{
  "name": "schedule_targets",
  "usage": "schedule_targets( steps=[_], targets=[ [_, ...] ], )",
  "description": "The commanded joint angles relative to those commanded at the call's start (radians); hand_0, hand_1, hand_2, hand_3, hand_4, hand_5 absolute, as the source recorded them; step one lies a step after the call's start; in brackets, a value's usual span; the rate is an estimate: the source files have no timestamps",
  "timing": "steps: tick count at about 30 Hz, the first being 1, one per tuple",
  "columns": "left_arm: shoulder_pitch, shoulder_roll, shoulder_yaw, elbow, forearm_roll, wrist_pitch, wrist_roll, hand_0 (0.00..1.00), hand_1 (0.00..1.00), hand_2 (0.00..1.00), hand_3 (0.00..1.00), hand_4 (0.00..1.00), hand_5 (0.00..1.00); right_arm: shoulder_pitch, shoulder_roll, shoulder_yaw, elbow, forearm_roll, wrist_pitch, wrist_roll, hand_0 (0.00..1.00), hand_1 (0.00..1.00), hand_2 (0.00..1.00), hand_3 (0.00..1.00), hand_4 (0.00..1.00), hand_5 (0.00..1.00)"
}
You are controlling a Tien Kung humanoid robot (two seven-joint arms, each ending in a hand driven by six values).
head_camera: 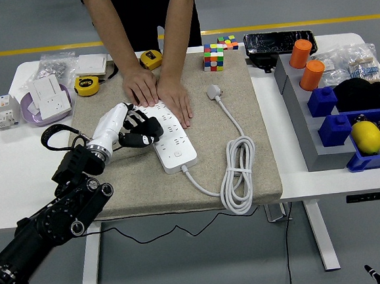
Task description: Pick up the plug,place it near the board,insert it into the board,press the button
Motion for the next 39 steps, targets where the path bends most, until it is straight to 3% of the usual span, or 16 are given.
schedule_targets(
  steps=[2,8,17,33,39],
  targets=[
    [0.01,0.001,-0.019,-0.016,-0.018,-0.002,-0.007,0.447,0.325,0.346,0.463,0.869,0.035,-0.001,0.0,0.0,0.0,-0.001,0.0,0.0,0.823,0.743,0.741,0.774,0.998,0.998],
    [0.063,-0.009,-0.12,-0.081,-0.185,0.011,-0.066,0.445,0.324,0.342,0.459,0.885,0.043,-0.003,0.002,0.001,0.0,-0.001,0.0,0.0,0.822,0.743,0.741,0.774,0.998,0.998],
    [0.139,-0.013,-0.226,-0.13,-0.34,0.012,-0.116,0.444,0.327,0.343,0.461,0.849,0.037,-0.007,0.003,0.002,0.0,-0.001,0.0,0.0,0.824,0.742,0.741,0.773,0.998,0.998],
    [0.151,-0.005,-0.243,-0.105,-0.338,0.005,-0.112,0.444,0.33,0.342,0.461,0.84,0.044,-0.005,0.004,0.005,0.0,0.001,-0.002,0.0,0.821,0.742,0.741,0.773,0.998,0.998],
    [0.148,-0.004,-0.258,-0.054,-0.328,0.007,-0.106,0.446,0.333,0.342,0.461,0.842,0.047,-0.005,0.005,0.005,0.0,0.002,-0.002,0.0,0.823,0.742,0.741,0.773,0.998,0.998]
  ],
)
